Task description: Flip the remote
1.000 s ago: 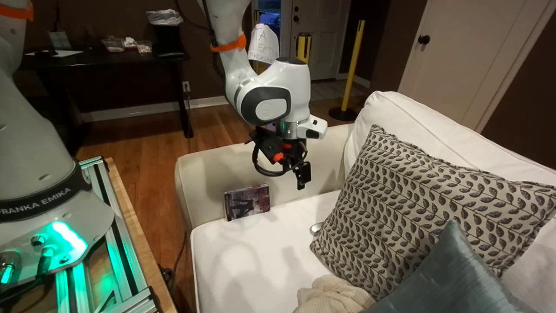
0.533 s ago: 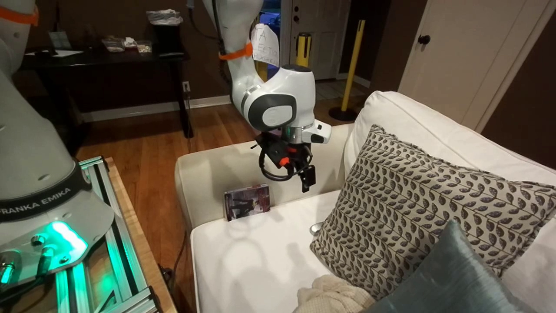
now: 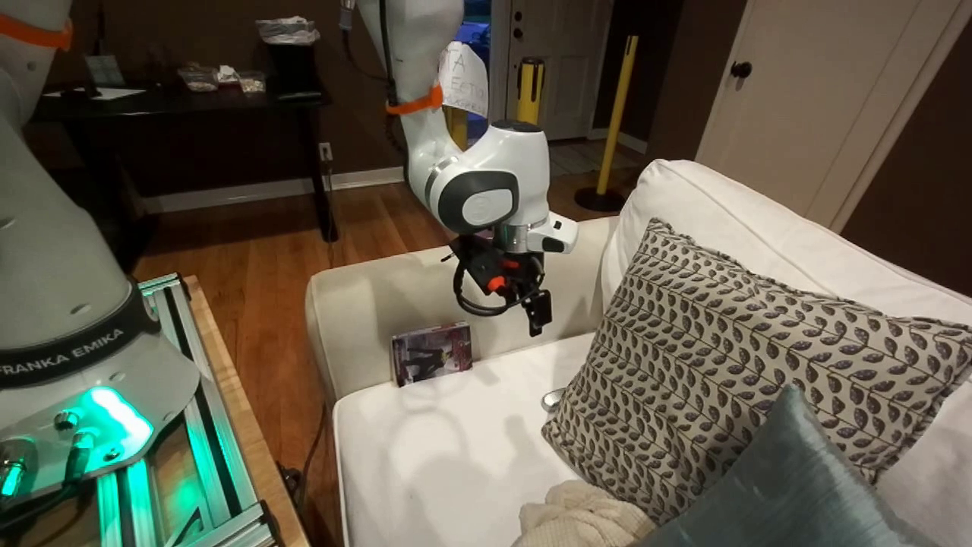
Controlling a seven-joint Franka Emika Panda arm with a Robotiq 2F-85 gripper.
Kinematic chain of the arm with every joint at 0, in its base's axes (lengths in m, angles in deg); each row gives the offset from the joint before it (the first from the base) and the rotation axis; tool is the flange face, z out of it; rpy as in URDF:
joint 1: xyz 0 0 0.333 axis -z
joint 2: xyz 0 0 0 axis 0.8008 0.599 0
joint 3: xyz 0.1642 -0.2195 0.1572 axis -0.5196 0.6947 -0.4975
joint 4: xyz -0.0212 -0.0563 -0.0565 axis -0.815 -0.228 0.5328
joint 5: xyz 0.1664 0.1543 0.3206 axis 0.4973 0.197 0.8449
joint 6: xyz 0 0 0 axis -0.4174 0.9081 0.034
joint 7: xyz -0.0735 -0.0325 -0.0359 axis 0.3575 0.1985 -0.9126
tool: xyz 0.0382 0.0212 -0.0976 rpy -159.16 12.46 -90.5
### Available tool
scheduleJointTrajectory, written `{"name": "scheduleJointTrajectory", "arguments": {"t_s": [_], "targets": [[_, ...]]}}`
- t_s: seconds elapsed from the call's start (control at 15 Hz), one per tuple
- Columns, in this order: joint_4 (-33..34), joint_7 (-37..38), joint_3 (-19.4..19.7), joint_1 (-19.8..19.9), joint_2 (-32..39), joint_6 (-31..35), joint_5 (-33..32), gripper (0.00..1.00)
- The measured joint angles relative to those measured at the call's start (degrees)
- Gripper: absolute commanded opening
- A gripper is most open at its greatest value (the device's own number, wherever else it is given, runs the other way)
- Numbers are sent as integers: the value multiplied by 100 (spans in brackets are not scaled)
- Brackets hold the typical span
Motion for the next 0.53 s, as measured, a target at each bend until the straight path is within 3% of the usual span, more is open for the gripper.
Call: {"name": "scheduleJointTrajectory", "arguments": {"t_s": [0.27,0.53], "targets": [[520,850,528,-720,746,430,92,100],[1331,1447,894,-1147,1686,444,421,100]]}}
